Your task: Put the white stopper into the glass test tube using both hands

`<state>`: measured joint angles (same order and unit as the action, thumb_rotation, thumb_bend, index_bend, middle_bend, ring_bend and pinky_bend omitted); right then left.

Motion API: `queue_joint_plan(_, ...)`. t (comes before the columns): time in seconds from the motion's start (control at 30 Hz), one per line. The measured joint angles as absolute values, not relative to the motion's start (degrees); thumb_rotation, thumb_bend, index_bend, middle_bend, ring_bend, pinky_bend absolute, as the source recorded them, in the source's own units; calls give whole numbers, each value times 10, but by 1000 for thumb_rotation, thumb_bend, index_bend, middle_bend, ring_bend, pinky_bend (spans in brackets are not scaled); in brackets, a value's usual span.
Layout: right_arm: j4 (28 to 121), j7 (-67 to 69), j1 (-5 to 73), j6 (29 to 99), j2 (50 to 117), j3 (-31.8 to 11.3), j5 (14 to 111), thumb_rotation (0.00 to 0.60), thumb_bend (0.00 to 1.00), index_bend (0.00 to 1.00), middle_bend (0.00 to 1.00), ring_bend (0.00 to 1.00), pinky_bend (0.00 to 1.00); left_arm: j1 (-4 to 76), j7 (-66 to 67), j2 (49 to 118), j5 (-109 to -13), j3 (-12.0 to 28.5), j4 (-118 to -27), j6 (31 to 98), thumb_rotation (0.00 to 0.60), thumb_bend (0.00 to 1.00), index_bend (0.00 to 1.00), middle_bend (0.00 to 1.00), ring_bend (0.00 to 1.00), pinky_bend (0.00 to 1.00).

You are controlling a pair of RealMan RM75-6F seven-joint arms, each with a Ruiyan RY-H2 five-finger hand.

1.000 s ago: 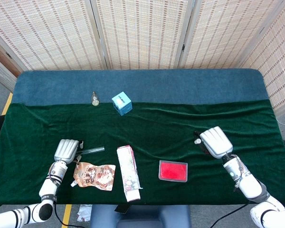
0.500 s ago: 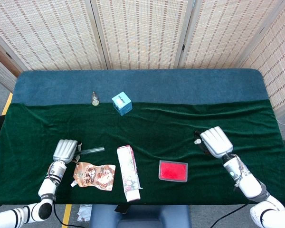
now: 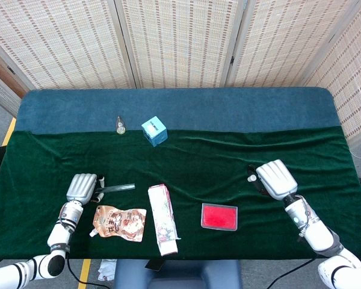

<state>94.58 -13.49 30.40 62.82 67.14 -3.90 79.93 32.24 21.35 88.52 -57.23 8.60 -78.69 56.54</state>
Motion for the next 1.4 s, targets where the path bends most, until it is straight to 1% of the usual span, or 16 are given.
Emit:
queue_joint_plan(0.1,952,-123,302,634,667,-43,804,591,635,760,1000,1000,1000,320,175,881,-590,92,-786,569,600,552,673,856,800,861)
queue_joint_plan(0.4,995,-67,301,657,643,-63,830,592,636,765,1000,1000,1000,314,41,861,-664,113,-806,592,600,569,677,857,802,861)
queue_joint_plan(0.73,1050,-8,323,667,640,-87,875,594,638,768,1000,1000,1000,315,-76,847,-748,119,-901,614,600,602,687,868,811,861)
queue_joint_plan(1.1,1101,-18,364,642,652,-115,883,598,638,770,1000,1000,1000,333,-73,874,-757,116,-943,611,600,615,690,869,811,861)
queue_joint_plan(1.4,1112,-36,377,631,673,-112,882,598,639,772,1000,1000,1000,342,-69,900,-750,114,-959,611,600,624,691,870,811,861)
